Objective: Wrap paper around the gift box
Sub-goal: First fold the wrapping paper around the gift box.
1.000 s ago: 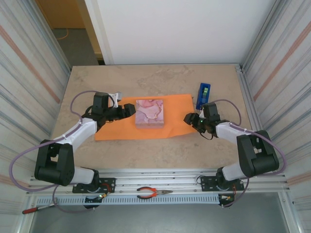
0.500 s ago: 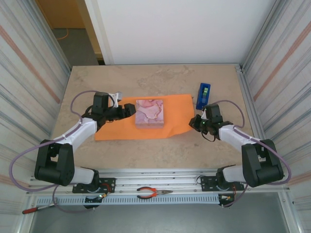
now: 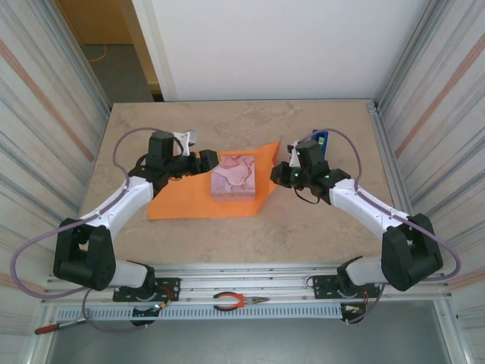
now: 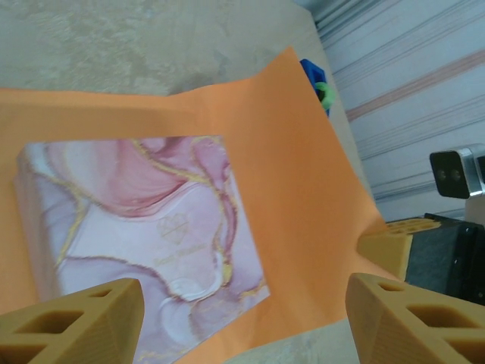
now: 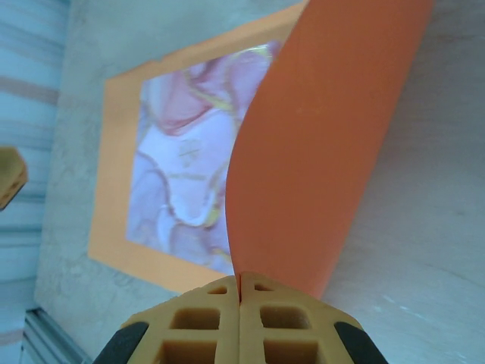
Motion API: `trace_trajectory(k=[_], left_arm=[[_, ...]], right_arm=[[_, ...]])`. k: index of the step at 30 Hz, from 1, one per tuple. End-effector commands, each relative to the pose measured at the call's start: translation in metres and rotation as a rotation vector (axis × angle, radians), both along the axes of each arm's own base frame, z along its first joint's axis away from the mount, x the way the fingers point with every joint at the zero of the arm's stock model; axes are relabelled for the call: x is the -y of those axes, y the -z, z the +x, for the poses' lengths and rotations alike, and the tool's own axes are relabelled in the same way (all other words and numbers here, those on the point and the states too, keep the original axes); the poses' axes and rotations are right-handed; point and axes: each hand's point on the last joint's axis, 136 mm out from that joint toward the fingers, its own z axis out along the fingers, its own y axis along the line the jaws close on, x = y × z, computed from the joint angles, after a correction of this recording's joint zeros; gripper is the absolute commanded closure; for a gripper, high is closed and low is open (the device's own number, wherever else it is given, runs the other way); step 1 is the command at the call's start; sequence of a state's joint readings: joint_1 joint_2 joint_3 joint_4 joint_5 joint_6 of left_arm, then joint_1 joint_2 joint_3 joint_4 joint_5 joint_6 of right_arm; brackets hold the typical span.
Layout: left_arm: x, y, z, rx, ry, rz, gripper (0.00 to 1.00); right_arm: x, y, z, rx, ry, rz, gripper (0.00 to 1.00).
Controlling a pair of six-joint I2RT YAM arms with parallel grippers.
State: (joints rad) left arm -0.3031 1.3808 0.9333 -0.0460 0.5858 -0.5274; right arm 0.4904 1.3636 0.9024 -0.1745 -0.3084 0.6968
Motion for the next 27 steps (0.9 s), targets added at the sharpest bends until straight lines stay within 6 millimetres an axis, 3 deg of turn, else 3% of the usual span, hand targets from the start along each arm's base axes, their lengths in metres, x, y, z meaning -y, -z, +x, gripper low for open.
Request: trace_trajectory(k=[1, 6, 13, 22, 27], left_arm=[[0.016, -0.013, 0.006, 0.0, 0.021, -0.02, 0.29], [0.038, -0.02, 0.017, 0.002, 0.039, -0.014, 0.28], [0.066, -0.023, 0.029, 0.014, 0.071, -0.003, 0.28], [0.082, 0.002, 0.028, -0.03, 0.097, 0.045, 0.29], [0.087, 0.017, 0.024, -0.054, 0.115, 0.065, 0.37]], right_arm=[[-0.015, 0.0, -0.007, -0.006, -0.072, -0.038, 1.0], [-0.042, -0.01, -0.015, 0.016, -0.147, -0.025, 1.0], [-0.06, -0.01, -0.02, 0.017, -0.184, -0.019, 1.0], [-0.071, -0.01, -0.021, 0.018, -0.205, -0.007, 1.0], [-0.073, -0.01, -0.021, 0.02, -0.206, -0.004, 1.0]])
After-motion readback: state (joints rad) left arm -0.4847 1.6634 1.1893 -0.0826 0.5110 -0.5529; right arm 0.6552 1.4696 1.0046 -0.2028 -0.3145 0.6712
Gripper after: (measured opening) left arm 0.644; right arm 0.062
